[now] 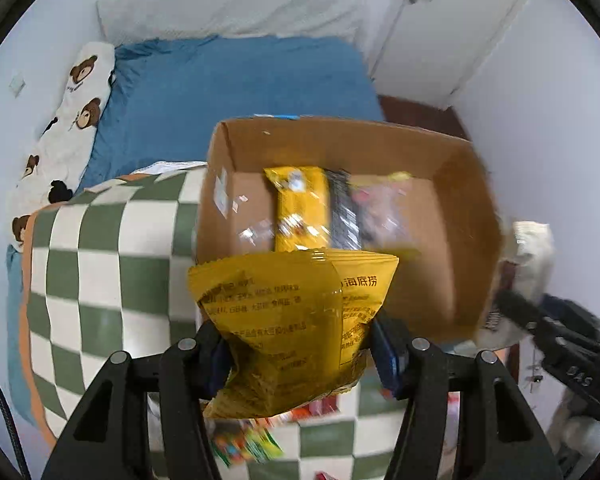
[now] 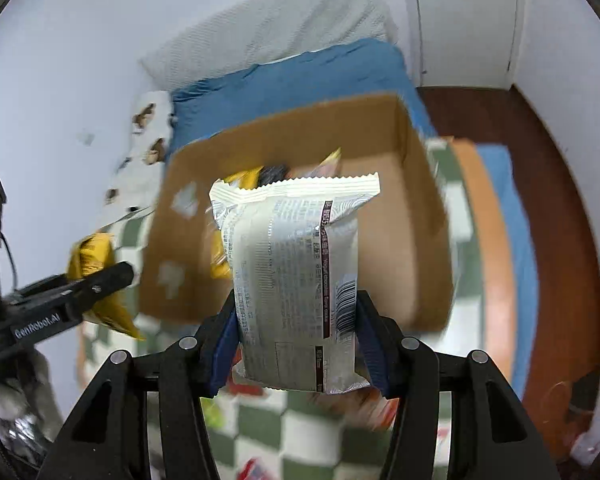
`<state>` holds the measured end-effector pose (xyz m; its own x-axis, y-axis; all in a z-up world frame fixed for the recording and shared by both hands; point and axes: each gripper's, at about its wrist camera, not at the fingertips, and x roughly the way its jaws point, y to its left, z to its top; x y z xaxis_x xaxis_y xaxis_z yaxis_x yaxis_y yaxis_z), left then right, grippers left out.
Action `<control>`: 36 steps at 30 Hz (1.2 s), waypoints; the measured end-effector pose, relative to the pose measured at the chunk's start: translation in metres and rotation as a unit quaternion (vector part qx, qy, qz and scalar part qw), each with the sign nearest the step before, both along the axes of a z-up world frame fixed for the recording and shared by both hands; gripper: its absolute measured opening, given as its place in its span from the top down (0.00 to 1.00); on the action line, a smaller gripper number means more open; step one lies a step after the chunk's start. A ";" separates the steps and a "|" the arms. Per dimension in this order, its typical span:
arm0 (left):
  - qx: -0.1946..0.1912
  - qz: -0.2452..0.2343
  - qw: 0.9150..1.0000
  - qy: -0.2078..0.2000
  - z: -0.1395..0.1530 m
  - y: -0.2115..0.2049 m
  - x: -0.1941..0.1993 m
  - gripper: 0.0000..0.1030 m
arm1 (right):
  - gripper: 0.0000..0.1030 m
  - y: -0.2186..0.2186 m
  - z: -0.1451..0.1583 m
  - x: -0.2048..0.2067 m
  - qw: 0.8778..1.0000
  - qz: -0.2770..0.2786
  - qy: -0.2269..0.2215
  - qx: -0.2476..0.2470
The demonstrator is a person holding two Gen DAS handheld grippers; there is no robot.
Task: Organize snacks
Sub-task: 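Lower both held snacks into the box and open both tools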
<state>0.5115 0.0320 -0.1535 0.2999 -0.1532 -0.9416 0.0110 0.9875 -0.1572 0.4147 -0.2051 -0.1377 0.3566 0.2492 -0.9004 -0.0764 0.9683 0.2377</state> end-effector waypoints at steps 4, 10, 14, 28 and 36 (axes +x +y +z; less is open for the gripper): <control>0.022 0.005 0.999 0.043 -0.031 0.005 0.050 0.46 | 0.45 0.001 -0.014 0.068 0.999 -0.001 0.018 -0.045; 0.044 0.011 0.994 0.095 -0.079 0.004 0.092 0.46 | 0.45 -0.004 -0.039 0.133 0.995 -0.001 0.047 -0.087; 0.056 0.010 0.992 0.112 -0.098 0.003 0.102 0.45 | 0.45 -0.012 -0.064 0.159 0.993 -0.004 0.067 -0.098; 0.028 0.002 0.994 0.105 -0.108 -0.010 0.107 0.06 | 0.08 -0.015 -0.102 0.183 0.989 -0.003 0.092 -0.113; 0.005 0.020 0.999 0.050 -0.083 -0.009 0.088 0.06 | 0.08 -0.015 -0.088 0.172 0.991 -0.006 0.082 -0.106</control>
